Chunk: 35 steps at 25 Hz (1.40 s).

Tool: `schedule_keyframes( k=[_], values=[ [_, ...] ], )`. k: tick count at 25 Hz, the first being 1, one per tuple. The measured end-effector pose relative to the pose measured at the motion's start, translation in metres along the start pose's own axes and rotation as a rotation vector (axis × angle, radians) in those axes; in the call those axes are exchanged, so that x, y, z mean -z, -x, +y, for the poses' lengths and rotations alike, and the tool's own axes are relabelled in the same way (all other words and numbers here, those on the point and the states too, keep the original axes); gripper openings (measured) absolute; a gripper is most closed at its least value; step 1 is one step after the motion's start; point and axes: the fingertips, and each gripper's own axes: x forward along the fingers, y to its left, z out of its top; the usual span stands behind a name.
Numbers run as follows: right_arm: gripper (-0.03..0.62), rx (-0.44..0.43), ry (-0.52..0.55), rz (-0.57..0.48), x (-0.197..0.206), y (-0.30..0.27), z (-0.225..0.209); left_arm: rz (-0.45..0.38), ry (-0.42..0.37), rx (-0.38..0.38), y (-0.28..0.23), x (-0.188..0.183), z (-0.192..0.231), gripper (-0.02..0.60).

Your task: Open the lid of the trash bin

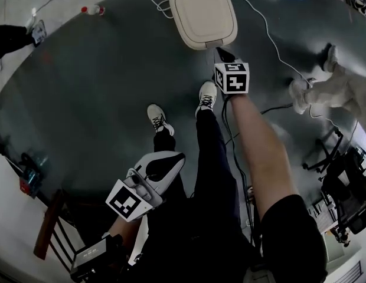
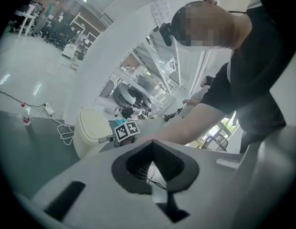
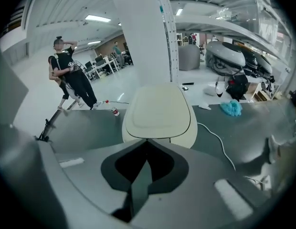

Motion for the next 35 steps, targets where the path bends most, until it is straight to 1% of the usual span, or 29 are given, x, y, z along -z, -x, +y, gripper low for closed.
schedule_keyframes(
  k=[3, 9, 13, 27, 32, 35],
  values=[
    [0.008, 0.013, -0.012, 0.024, 0.006, -0.014, -0.005, -0.003, 0.014, -0.001, 0.000, 0.005, 0.005, 0.005],
    [0.008, 0.030, -0.005, 0.049, 0.012, -0.030, -0.009, -0.007, 0.031, -0.004, 0.002, 0.010, 0.011, 0.005],
    [0.008, 0.048, -0.039, 0.058, 0.019, -0.039, -0.010, -0.008, 0.039, -0.003, 0.004, 0.013, 0.015, 0.005],
    [0.008, 0.082, -0.058, 0.063, 0.027, -0.043, -0.014, 0.000, 0.034, -0.004, 0.011, 0.017, 0.019, 0.005],
    [0.008, 0.080, -0.041, 0.064, 0.025, -0.044, -0.012, -0.005, 0.031, 0.002, 0.006, 0.016, 0.017, 0.005],
    [0.008, 0.107, -0.039, 0.073, 0.025, -0.045, -0.013, 0.001, 0.030, 0.006, 0.007, 0.016, 0.015, 0.005]
  ],
)
